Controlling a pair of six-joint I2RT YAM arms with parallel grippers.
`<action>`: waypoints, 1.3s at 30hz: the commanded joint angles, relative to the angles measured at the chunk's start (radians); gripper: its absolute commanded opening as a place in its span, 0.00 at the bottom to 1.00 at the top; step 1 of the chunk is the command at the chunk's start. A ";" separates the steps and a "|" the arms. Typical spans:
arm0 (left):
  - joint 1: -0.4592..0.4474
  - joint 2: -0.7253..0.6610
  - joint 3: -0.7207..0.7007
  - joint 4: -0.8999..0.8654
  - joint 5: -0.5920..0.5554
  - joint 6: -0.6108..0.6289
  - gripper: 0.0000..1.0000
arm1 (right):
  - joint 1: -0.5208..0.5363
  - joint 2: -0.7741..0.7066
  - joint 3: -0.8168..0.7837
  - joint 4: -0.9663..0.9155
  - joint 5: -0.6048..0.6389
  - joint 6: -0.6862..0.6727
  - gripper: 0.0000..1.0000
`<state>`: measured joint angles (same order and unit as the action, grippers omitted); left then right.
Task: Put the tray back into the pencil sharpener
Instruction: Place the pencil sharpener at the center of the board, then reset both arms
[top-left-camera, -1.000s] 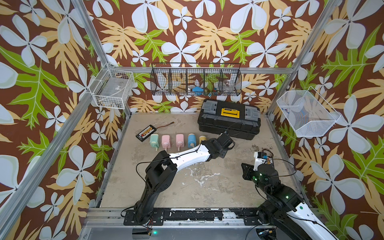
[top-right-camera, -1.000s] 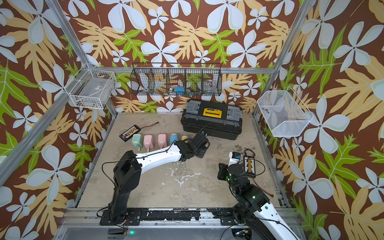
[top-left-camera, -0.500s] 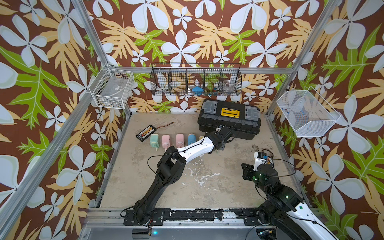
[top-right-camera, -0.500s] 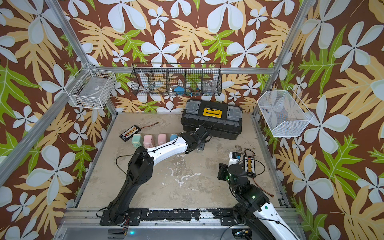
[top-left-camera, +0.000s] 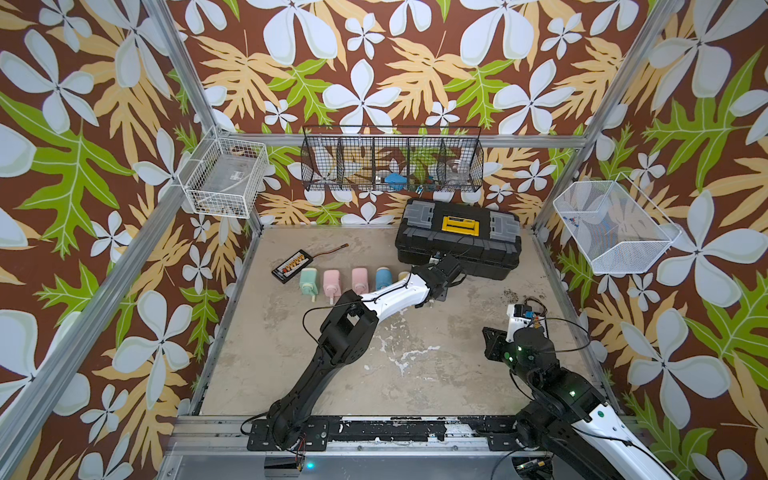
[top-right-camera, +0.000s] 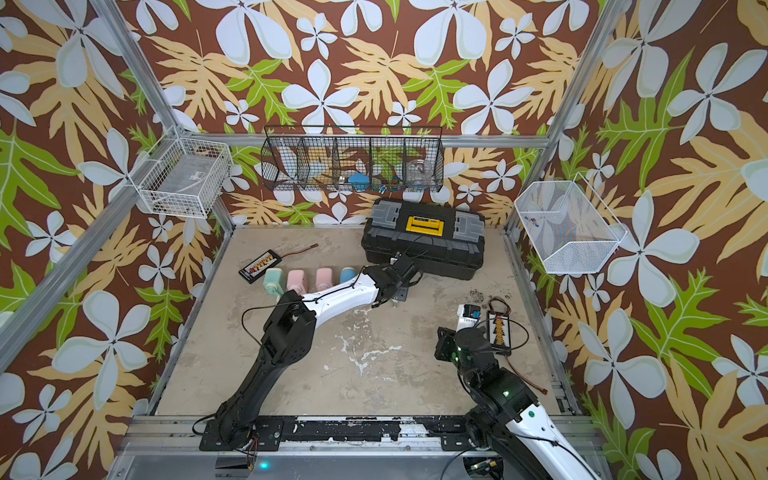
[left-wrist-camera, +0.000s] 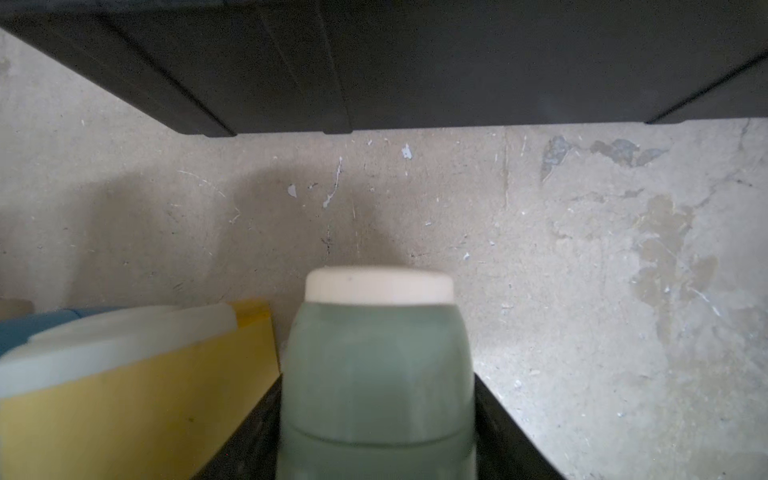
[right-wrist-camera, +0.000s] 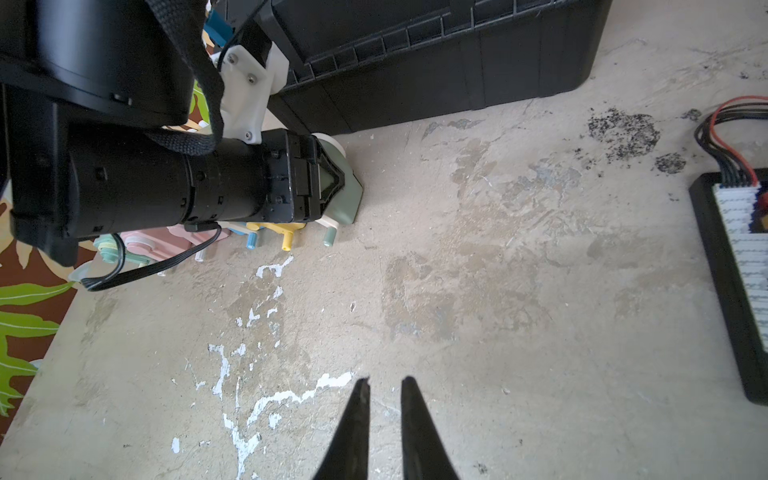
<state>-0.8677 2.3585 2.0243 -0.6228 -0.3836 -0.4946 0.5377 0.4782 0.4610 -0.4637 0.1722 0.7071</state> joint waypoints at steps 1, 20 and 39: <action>0.000 0.003 0.004 0.012 0.000 -0.003 0.33 | 0.001 0.002 0.000 0.002 0.007 0.006 0.17; 0.000 -0.056 -0.021 0.029 0.018 0.026 0.80 | 0.001 0.002 -0.004 0.008 0.001 0.004 0.18; -0.002 -0.785 -0.748 0.543 -0.054 0.131 0.99 | -0.001 0.050 -0.013 0.153 0.138 -0.042 0.25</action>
<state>-0.8722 1.6619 1.3903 -0.2474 -0.3748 -0.3832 0.5377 0.5060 0.4530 -0.4034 0.2291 0.6960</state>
